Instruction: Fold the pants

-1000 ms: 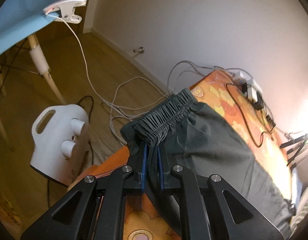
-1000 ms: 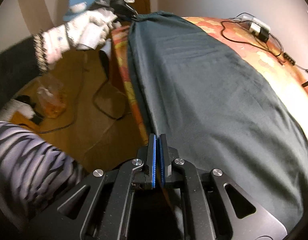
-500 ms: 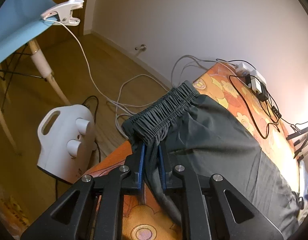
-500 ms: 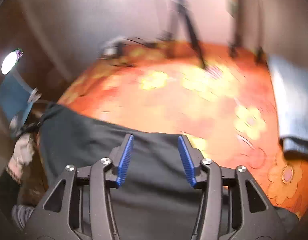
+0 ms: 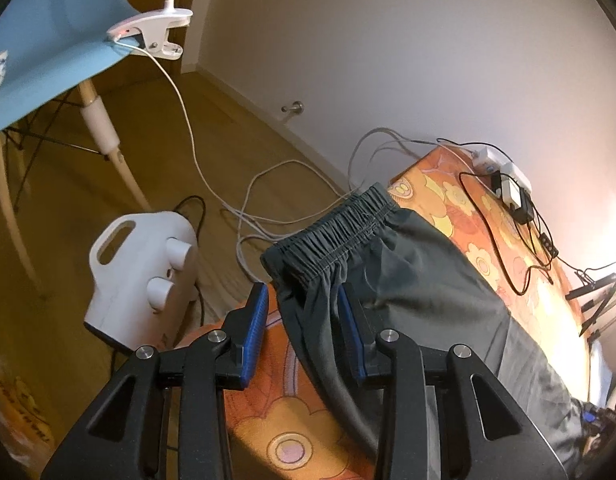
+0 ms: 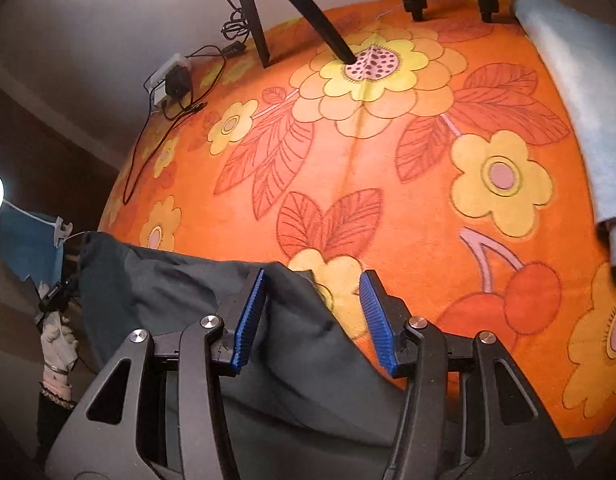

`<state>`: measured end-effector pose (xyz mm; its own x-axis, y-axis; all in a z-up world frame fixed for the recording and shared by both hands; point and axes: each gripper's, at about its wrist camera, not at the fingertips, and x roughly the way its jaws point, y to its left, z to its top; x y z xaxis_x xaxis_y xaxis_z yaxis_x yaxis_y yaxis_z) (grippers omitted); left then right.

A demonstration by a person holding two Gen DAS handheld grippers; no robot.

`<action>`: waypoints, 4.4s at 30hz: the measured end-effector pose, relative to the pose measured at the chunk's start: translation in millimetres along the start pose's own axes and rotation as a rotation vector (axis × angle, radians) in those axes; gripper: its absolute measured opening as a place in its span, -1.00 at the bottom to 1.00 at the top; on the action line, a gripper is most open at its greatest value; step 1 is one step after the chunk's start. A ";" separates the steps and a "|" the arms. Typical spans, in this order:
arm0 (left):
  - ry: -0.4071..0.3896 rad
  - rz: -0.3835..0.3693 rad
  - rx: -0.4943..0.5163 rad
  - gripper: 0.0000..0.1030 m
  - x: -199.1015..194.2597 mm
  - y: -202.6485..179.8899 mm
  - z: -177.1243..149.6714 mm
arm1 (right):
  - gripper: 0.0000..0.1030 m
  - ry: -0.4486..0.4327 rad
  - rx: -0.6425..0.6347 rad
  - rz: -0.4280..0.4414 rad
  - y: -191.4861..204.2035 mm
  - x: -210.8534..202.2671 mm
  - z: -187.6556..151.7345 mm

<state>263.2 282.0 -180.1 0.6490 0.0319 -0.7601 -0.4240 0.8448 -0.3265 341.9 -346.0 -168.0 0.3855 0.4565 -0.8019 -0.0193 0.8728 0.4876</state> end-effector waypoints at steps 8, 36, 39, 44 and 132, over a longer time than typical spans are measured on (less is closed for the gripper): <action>-0.002 0.005 0.012 -0.34 0.1 -1.5 -0.2 | -0.90 -0.115 -0.199 -0.122 46.8 -14.3 -6.8; 0.173 -0.205 -0.130 0.10 43.8 32.9 31.5 | -0.29 -0.152 -0.400 -0.111 164.0 -18.9 -39.0; 0.184 -0.243 -0.161 0.10 48.0 35.4 30.3 | -0.29 -0.150 -0.397 -0.103 169.0 -15.9 -38.3; 0.161 -0.274 -0.187 0.16 44.1 35.7 27.1 | -0.29 -0.136 -0.388 -0.092 173.8 -10.0 -38.3; -0.186 -0.557 0.731 -0.70 -176.5 -216.7 -106.4 | -0.67 0.165 -0.340 0.272 382.5 41.6 -11.4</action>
<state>173.3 36.5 -34.9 0.7561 -0.4471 -0.4779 0.4400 0.8879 -0.1345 340.0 8.8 -18.7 0.1728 0.6737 -0.7185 -0.4116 0.7121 0.5688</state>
